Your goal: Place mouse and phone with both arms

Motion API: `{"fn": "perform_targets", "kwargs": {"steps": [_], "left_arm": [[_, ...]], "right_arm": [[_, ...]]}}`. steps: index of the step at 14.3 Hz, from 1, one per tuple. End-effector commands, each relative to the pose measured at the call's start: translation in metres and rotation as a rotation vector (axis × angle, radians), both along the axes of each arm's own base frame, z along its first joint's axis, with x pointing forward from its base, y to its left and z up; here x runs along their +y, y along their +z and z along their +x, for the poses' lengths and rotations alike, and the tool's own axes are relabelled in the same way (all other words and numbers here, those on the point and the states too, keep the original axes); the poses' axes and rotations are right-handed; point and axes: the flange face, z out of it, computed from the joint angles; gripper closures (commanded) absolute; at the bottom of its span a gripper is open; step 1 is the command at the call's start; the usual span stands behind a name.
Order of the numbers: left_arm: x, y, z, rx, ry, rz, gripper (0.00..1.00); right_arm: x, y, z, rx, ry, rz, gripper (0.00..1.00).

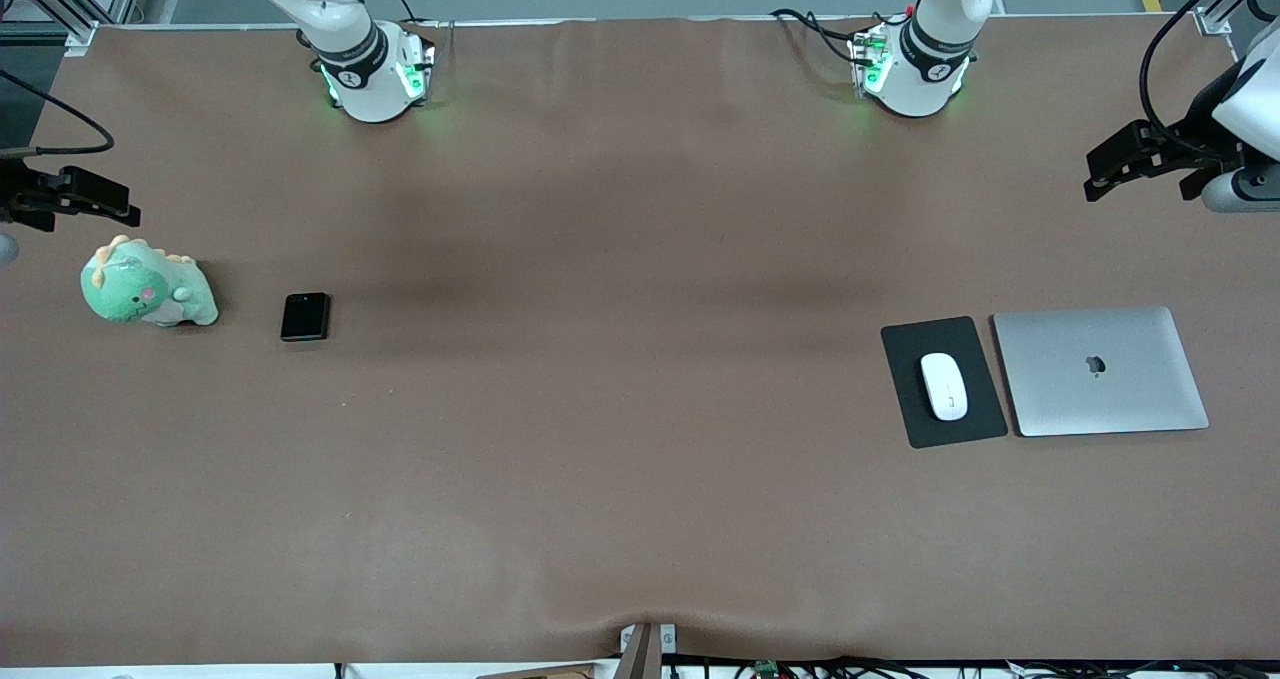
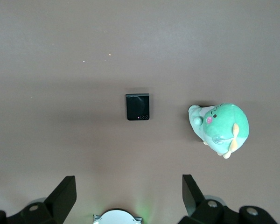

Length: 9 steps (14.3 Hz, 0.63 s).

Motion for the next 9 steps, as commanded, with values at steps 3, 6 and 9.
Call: {"fn": "perform_targets", "kwargs": {"steps": [3, 6, 9], "left_arm": [[0.003, 0.005, 0.000, -0.005, -0.001, -0.021, 0.00], [0.005, 0.004, 0.000, -0.003, 0.003, -0.013, 0.00], [0.004, 0.004, -0.001, 0.002, 0.003, -0.011, 0.00]], "right_arm": [[0.000, 0.011, -0.012, -0.036, 0.027, 0.032, 0.00], [-0.013, 0.018, -0.011, -0.051, 0.011, 0.046, 0.00], [-0.006, 0.022, -0.011, -0.058, 0.071, 0.041, 0.00]]}}
